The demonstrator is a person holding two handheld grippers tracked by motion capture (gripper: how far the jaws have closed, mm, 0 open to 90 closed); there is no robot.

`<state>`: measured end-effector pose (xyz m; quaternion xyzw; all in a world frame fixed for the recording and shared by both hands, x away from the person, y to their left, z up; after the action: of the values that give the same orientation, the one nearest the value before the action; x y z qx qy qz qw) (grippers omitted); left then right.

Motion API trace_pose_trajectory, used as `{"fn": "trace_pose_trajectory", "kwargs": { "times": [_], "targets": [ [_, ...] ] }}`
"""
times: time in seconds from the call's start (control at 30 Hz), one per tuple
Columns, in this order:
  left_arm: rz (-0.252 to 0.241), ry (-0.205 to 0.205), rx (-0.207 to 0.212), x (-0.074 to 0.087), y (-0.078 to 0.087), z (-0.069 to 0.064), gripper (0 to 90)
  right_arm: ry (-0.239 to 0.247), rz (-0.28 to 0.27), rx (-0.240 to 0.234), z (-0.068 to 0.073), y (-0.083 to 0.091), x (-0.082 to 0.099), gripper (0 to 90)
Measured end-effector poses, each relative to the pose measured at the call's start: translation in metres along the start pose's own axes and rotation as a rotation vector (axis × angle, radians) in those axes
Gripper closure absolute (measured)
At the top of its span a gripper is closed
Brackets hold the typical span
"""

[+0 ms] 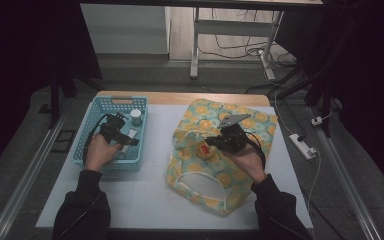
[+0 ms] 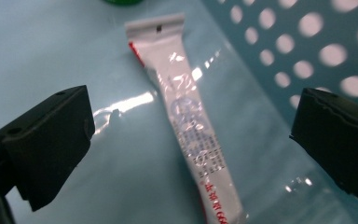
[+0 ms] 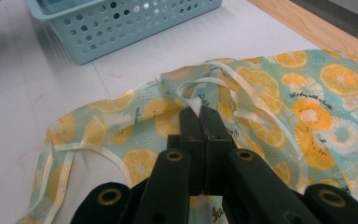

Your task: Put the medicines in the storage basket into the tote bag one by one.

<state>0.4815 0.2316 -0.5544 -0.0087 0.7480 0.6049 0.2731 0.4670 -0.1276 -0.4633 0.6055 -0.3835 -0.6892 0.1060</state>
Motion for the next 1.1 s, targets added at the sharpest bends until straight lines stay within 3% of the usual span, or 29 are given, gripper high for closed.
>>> {"fn": "trace_pose_trajectory", "kwargs": {
  "times": [0.2, 0.3, 0.37, 0.47, 0.87, 1.1],
  "targets": [
    [0.071, 0.011, -0.041, 0.0020, -0.0065, -0.0002, 5.9, 0.001, 0.006, -0.003, 0.0007, -0.0014, 0.0008, 90.0],
    [0.102, -0.003, -0.060, 0.0032, -0.0089, -0.0019, 15.0, 0.003, 0.007, -0.001, 0.0005, -0.0019, 0.0011, 90.0],
    [0.114, -0.015, -0.049, 0.0035, -0.0103, -0.0039, 23.5, 0.003, 0.008, -0.001, 0.0005, -0.0019, 0.0013, 90.0],
    [0.099, -0.013, -0.044, 0.0027, -0.0082, -0.0038, 36.0, 0.003, 0.009, -0.002, 0.0005, -0.0017, 0.0013, 90.0],
    [0.081, 0.029, -0.037, 0.0015, -0.0054, -0.0018, 69.8, 0.003, 0.013, -0.004, 0.0012, -0.0027, 0.0020, 90.0],
    [0.089, 0.030, -0.071, -0.0001, -0.0040, -0.0029, 71.1, 0.000, 0.011, -0.003, 0.0009, -0.0023, 0.0021, 90.0]
  ]
}}
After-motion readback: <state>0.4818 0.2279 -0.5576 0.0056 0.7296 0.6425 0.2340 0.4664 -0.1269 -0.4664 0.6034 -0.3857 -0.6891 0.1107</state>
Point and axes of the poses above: each handheld gripper's, and its own axes: y roughly backward along the jaws, x roughly out of its underside, z roughly to its left, the point moved 5 cm from there along -y, roughly forward along the jaws, and after that the axes turned 2 degrees about y, right-handed, at the moved point
